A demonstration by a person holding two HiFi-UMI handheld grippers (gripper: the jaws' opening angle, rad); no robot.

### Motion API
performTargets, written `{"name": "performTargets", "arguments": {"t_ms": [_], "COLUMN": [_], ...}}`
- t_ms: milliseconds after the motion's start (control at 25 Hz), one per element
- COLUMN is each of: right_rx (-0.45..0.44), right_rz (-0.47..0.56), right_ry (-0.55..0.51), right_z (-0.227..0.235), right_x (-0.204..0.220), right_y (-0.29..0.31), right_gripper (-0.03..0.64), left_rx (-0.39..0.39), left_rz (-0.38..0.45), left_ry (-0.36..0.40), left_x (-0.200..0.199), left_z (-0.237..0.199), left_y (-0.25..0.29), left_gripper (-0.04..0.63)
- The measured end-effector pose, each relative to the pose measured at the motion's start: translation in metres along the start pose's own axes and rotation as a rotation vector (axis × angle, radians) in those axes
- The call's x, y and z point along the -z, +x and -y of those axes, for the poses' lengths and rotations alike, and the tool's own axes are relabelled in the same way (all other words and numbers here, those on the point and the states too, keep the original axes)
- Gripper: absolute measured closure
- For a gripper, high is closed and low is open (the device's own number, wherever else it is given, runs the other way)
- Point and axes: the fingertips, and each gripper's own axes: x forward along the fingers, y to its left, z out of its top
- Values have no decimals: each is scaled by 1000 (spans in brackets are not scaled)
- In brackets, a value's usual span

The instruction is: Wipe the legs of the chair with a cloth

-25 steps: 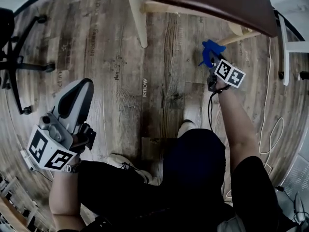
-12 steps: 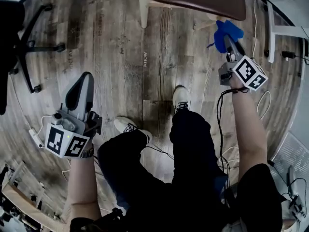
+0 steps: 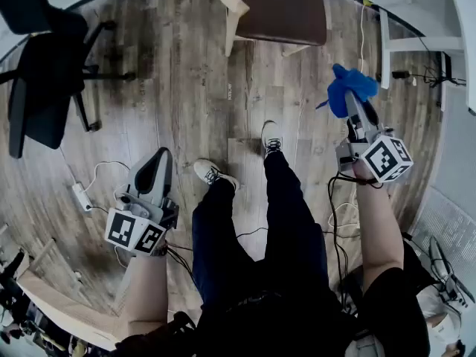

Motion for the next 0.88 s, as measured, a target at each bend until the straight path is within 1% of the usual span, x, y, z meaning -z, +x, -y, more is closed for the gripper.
{"name": "performTargets", "arguments": {"t_ms": [120, 200, 320, 440, 520, 640, 760, 880], "right_rx": [-70, -108, -157, -189, -213, -250, -290, -334], "right_rz": [47, 88, 127, 120, 115, 132, 126, 114], "right_ry": [11, 28, 39, 20, 9, 12, 10, -29], "right_z": [-74, -121, -182, -226, -244, -258, -265, -265], "right_x": [-37, -58, -79, -85, -86, -91, -89, -91], "right_y": [-46, -77, -123, -170, -195, -226, -265, -304], "right_gripper": [531, 531, 531, 531, 531, 531, 531, 531], "left_rx": [40, 72, 139, 195, 218, 235, 229, 218], "left_rz": [24, 25, -11, -38, -36, -6, 13, 29], "left_ry": [14, 29, 35, 50, 67, 94, 80, 56], "left_x": [-39, -60, -82, -94, -99, -106, -100, -92], "left_z": [39, 63, 97, 131, 152, 181, 215, 251], "left_y": [-36, -57, -87, -114, -128, -138, -151, -154], "left_gripper": [591, 591, 591, 591, 591, 591, 591, 591]}}
